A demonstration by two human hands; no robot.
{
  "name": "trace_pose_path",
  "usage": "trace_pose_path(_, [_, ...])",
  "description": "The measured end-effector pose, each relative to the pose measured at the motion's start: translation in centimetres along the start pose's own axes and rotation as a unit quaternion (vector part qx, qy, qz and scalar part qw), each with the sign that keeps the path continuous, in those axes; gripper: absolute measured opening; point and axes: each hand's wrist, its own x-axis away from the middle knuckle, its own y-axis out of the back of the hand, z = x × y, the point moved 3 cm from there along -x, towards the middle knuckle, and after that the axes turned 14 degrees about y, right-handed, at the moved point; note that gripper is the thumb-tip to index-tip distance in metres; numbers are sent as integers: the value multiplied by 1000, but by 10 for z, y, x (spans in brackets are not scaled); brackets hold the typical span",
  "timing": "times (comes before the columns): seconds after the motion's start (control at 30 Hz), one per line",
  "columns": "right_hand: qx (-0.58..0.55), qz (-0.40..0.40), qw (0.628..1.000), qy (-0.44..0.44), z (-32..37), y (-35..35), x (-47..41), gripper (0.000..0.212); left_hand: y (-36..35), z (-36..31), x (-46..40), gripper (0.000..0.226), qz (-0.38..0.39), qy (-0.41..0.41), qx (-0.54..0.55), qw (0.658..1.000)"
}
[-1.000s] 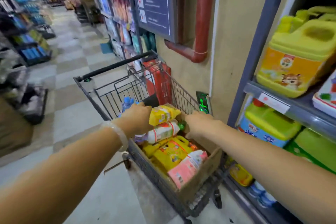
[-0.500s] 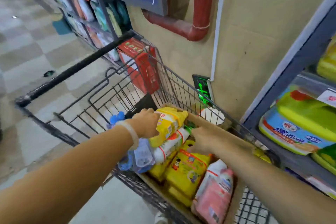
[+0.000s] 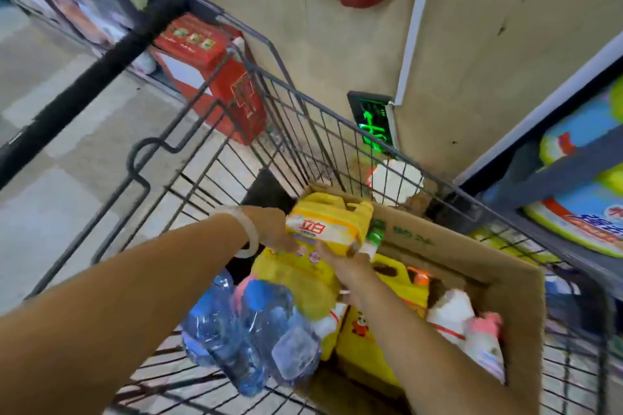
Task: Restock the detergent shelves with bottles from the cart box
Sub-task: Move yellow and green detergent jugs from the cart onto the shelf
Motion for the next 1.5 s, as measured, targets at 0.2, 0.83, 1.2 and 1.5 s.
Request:
trace_pose_path(0.2, [-103, -30, 994, -37, -9, 6, -4, 87, -7, -8, -18, 58, 88, -9, 55, 995])
trace_pose_path(0.83, [-97, -31, 989, 111, 6, 89, 36, 78, -19, -44, -8, 70, 245, -74, 244, 935])
trace_pose_path(1.2, [-107, 4, 960, 258, 62, 146, 102, 95, 11, -74, 71, 62, 162, -223, 431, 859])
trace_pose_path(1.5, [-115, -40, 922, 367, 84, 274, 229, 71, 13, -175, 226, 85, 30, -363, 494, 790])
